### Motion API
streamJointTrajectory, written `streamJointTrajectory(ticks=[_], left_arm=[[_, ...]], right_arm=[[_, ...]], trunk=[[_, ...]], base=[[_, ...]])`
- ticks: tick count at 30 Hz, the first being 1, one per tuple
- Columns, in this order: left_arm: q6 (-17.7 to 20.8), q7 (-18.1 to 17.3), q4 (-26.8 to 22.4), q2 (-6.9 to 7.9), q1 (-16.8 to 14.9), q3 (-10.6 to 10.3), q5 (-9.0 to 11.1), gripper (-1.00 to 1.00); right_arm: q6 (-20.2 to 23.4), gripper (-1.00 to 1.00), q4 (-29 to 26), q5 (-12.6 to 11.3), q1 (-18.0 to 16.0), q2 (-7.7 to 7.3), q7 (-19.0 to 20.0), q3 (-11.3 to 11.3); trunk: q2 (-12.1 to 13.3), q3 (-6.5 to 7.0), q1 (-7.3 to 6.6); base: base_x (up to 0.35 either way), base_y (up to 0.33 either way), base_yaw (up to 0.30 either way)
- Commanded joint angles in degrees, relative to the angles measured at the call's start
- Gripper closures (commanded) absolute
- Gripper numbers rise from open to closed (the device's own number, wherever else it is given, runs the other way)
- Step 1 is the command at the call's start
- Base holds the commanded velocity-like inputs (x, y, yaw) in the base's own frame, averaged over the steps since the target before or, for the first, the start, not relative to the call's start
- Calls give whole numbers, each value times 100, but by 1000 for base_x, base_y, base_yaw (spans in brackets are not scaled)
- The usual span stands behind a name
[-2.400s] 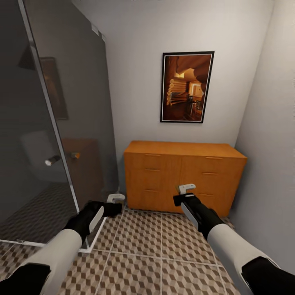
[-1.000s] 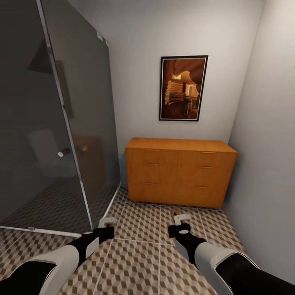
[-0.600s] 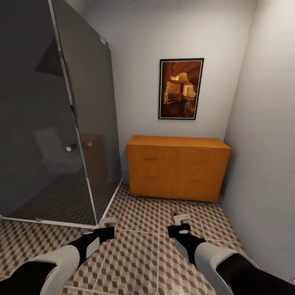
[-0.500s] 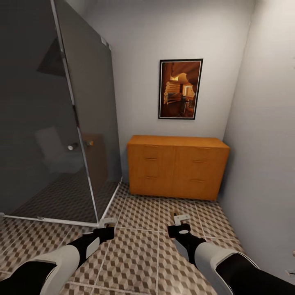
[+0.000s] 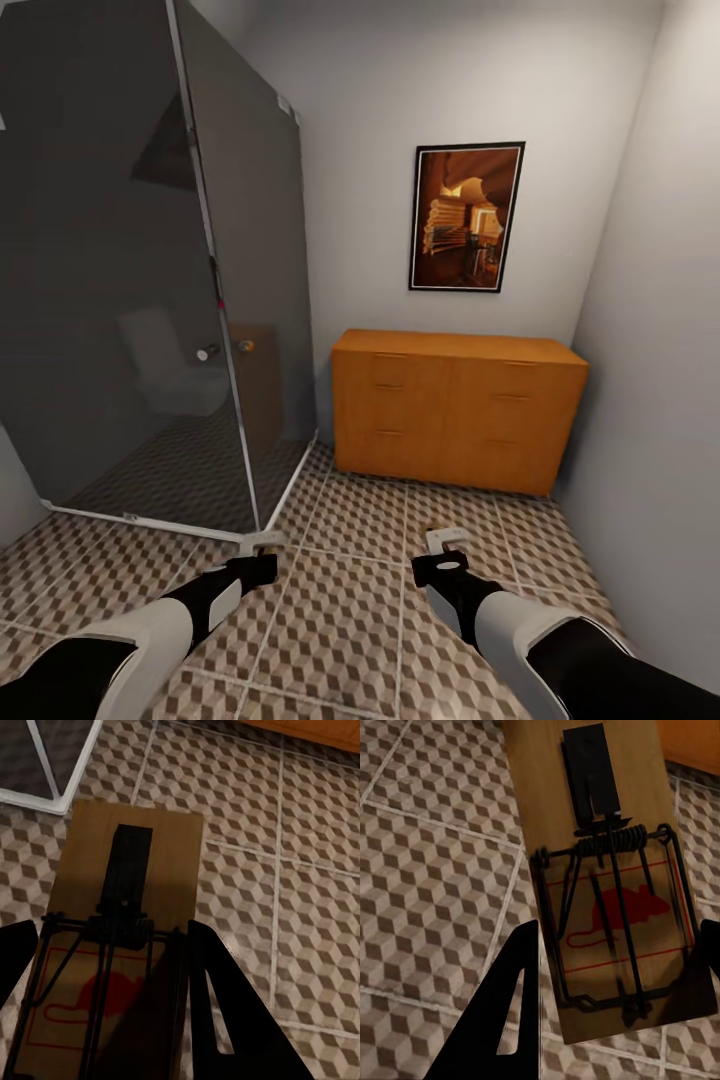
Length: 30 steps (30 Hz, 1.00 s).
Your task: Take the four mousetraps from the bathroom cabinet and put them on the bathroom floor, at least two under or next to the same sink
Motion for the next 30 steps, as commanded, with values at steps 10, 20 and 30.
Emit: streamJointTrajectory(ticks=[10, 20, 30], left_arm=[[24, 12, 12, -14, -5, -48, 26, 100], [-177, 402, -88, -61, -5, -39, 393, 100], [-211, 369, -56, -89, -5, -62, 423, 100]], right_arm=[[25, 100, 9, -50, -7, 3, -6, 45], [57, 100, 9, -29, -7, 3, -6, 53], [74, 100, 9, -21, -7, 3, -9, 70]], trunk=[[-4, -6, 0], [-4, -6, 0], [-4, -6, 0]], base=[[0, 0, 225], [0, 0, 157], [0, 0, 291]])
